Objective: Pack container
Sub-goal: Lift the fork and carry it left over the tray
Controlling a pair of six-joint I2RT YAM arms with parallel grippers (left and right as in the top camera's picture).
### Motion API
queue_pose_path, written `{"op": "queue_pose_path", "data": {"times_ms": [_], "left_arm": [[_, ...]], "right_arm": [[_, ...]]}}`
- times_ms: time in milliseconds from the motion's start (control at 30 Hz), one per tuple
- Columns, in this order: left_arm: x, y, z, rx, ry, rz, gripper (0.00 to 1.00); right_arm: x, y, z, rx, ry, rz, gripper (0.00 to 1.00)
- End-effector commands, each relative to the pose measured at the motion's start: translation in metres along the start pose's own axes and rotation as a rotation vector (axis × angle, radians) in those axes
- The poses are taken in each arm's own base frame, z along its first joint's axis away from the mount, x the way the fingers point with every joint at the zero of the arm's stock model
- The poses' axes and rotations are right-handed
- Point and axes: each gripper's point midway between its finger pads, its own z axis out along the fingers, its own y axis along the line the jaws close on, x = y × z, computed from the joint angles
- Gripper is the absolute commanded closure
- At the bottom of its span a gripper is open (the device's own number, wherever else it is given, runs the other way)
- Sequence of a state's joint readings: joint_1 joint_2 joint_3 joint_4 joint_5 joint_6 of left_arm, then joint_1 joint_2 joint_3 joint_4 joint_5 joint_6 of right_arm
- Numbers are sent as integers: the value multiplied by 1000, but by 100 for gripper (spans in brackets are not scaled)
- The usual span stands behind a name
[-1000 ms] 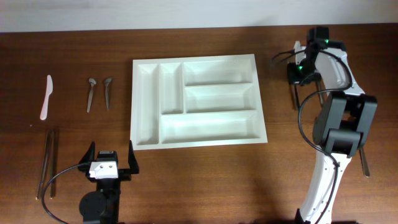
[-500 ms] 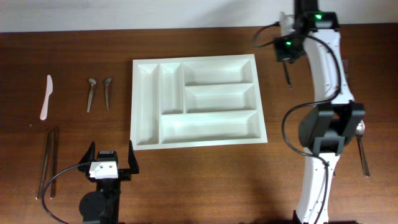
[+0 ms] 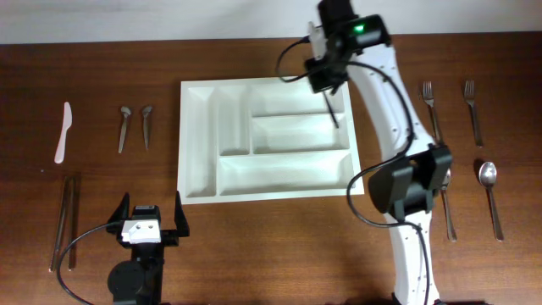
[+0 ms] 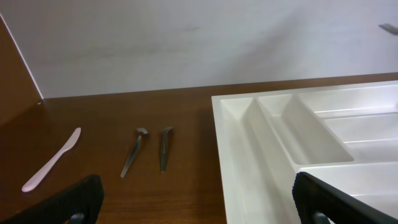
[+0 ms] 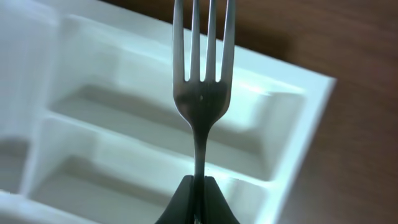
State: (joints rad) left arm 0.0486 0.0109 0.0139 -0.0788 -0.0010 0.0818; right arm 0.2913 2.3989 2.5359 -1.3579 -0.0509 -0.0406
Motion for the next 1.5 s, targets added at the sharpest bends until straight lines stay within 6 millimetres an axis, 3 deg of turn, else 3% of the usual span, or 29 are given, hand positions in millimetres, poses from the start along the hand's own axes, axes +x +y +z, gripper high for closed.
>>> {"op": "queue_pose_path", "data": {"times_ms": [0,133,433,767,1033,1200,1467], "left_arm": [[2,1,0,-5,4,-10,1],[2,1,0,-5,4,-10,1],[2,1,0,-5,4,-10,1],[2,1,0,-5,4,-10,1],[2,1,0,-5,4,-10,1],[2,1,0,-5,4,-10,1],[2,1,0,-5,4,-10,1]], "right_arm": [[-6,34,-7,-23,-25,72,96],[-5,67,-7,-48,-24,62,96],[-9,109,-8,-111,-47,112,96],[-19,141,-10,-161,-93,171,96],[-12,170,-8,-182,-78,181,96],[-7,184,7,-187,-54,192,96],[-6,185,35,-180,-31,232,96]]}}
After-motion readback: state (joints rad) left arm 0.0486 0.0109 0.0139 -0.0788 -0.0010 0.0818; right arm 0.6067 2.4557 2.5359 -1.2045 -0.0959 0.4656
